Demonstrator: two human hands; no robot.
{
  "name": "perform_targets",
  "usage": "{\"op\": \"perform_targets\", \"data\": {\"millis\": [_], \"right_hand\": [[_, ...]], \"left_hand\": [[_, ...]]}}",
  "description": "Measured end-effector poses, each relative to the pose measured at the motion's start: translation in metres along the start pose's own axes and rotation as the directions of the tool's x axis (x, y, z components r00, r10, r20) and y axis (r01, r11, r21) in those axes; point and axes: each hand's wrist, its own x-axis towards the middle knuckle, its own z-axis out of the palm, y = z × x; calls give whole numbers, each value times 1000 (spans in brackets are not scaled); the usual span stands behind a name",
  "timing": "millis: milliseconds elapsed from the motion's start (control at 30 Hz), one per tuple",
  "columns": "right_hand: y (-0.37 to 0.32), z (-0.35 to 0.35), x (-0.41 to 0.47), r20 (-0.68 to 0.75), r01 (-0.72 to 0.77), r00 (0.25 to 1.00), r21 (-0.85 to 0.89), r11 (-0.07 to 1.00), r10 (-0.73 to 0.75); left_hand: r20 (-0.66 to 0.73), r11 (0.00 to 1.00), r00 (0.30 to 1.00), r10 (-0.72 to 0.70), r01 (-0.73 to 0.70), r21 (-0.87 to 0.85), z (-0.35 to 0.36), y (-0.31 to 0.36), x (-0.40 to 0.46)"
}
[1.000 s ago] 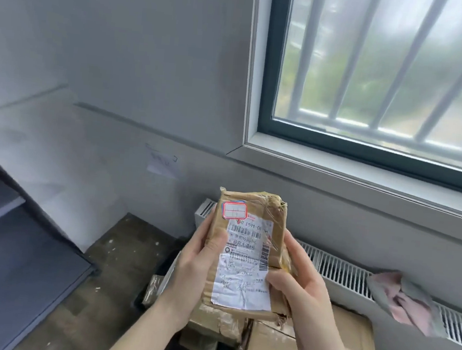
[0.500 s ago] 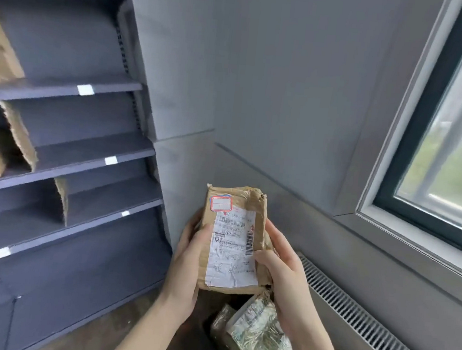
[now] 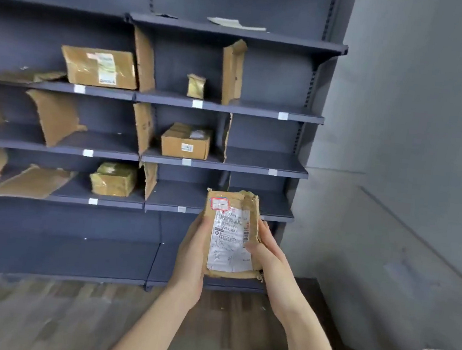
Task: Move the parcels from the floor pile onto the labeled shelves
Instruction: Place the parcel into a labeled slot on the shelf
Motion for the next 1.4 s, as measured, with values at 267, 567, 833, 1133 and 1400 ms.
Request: {"op": "perform_targets", "data": {"millis": [267, 567, 833, 1133, 1400], "right_hand": [[9, 194, 23, 289, -48, 956, -40, 998, 57], [38, 359, 40, 506, -130, 855, 2, 992, 111], [64, 465, 86, 601, -150, 793, 40, 988, 96], [74, 542, 145, 637, -179, 768, 121, 976, 62], [62, 588, 167, 626, -179, 774, 77, 981, 92]], "left_hand": [[-363, 998, 931, 34, -48, -30, -189, 50, -25], [-542, 994, 837, 75, -108, -28, -349, 83, -62], [-671, 974, 721, 173, -224, 10, -441, 110, -56], [-726, 951, 624, 289, -277, 140, -499, 150, -19], [-741, 943, 604, 293, -311, 120, -539, 171, -3]]}}
